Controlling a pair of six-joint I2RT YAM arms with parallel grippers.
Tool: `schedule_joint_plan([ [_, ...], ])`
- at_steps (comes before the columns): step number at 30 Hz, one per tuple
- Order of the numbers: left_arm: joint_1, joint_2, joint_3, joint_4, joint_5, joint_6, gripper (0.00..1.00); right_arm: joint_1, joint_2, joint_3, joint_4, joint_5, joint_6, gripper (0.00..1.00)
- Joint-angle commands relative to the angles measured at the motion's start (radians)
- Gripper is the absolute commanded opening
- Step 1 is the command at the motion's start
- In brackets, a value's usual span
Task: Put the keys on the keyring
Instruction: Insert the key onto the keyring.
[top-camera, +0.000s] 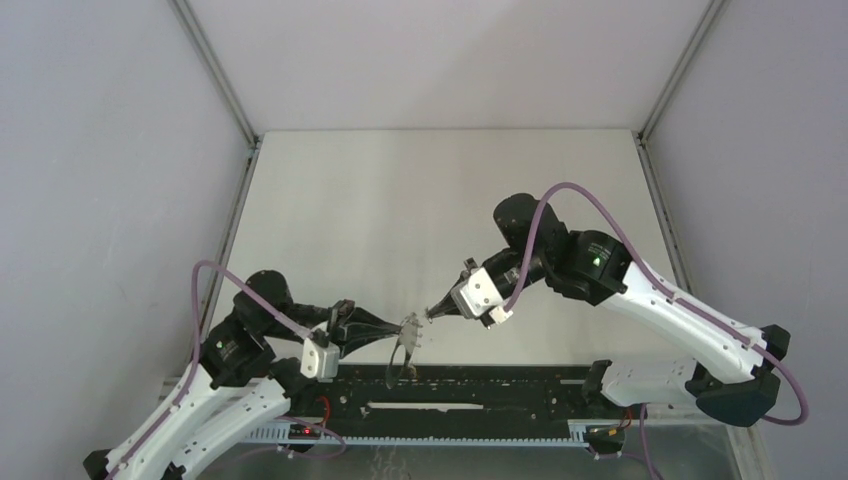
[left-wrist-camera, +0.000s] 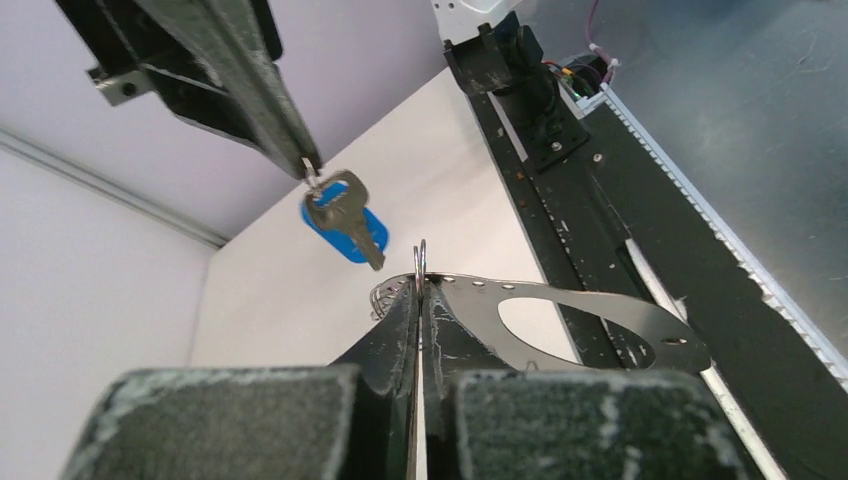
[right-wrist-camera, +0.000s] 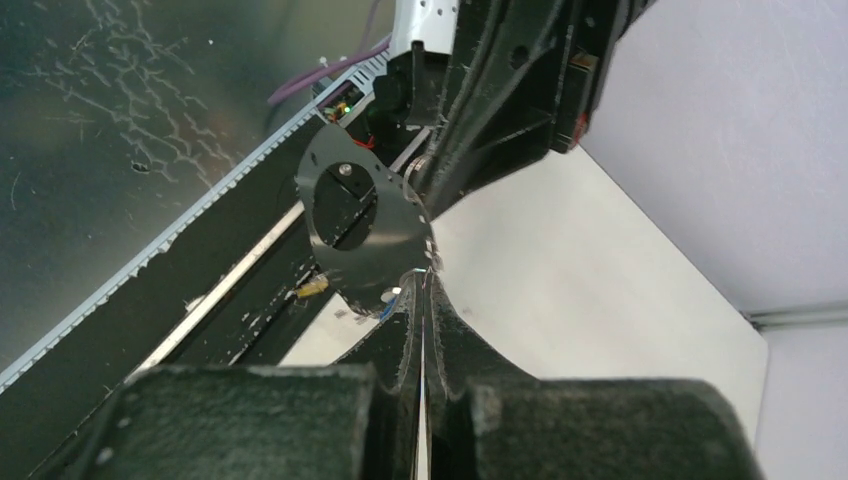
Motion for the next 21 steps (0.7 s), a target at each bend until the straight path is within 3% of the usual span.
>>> schedule_joint_plan([
  [1, -0.008, -0.007, 0.014, 0.087, 0.036, 0.071, 0.00, 0.061, -0.054, -0.031, 0.044, 0.088, -0.031, 0.00],
  [11, -0.010, 0.027, 0.038, 0.080, 0.033, 0.016, 0.00, 0.130, -0.041, -0.005, 0.031, 0.181, -0.076, 0.00],
  [17, -0.010, 0.070, 0.054, 0.185, 0.030, -0.272, 0.00, 0.146, -0.017, 0.030, -0.008, 0.210, -0.102, 0.00],
  [21, -0.010, 0.082, 0.053, 0.203, 0.061, -0.344, 0.00, 0.148, -0.019, 0.048, -0.028, 0.206, -0.116, 0.00],
])
